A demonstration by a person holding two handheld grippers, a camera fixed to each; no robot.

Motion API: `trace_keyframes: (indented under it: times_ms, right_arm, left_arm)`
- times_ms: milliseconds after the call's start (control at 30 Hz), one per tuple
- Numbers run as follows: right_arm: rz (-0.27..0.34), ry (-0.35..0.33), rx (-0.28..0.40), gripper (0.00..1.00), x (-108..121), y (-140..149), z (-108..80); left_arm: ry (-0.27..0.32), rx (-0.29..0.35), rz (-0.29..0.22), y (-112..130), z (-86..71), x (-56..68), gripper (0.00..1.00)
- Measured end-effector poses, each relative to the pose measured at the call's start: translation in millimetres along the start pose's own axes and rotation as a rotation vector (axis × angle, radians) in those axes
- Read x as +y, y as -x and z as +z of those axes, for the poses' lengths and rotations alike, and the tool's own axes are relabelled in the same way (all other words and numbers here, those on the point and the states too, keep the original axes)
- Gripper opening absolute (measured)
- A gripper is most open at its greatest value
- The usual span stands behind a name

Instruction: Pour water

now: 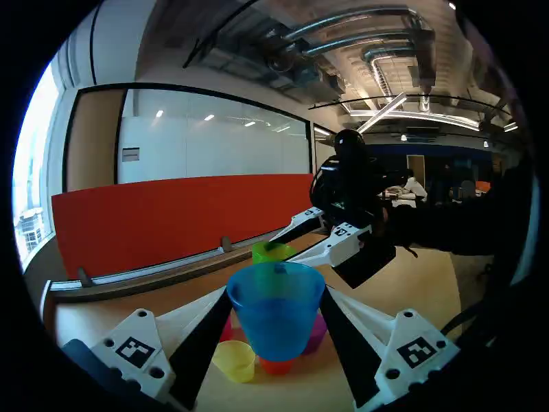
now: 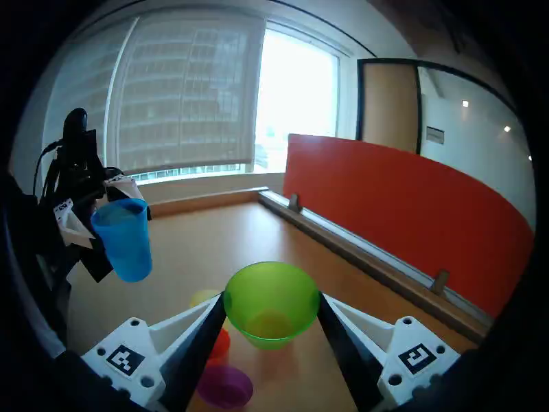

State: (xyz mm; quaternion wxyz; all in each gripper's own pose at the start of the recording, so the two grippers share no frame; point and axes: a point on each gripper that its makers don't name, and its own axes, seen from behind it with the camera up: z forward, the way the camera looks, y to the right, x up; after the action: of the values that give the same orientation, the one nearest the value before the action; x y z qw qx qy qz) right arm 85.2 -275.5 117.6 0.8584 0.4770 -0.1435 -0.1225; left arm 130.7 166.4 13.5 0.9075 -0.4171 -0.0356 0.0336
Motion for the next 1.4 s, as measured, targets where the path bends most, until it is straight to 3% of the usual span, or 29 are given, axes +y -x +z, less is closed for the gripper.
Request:
trace_keyframes:
  times_ms: [467, 1400]
  right_arm:
    - [-0.024, 0.012, 0.132, 0.94, -11, -38, -21.1]
    - [-0.029, 0.015, 0.229, 0.95, -22, -65, -29.0]
  left_arm:
    - [0.007, 0.014, 0.003, -10, -1.4, 8.0, 0.87]
    - [0.011, 0.026, 0.002, -18, -1.8, 14.3, 0.87]
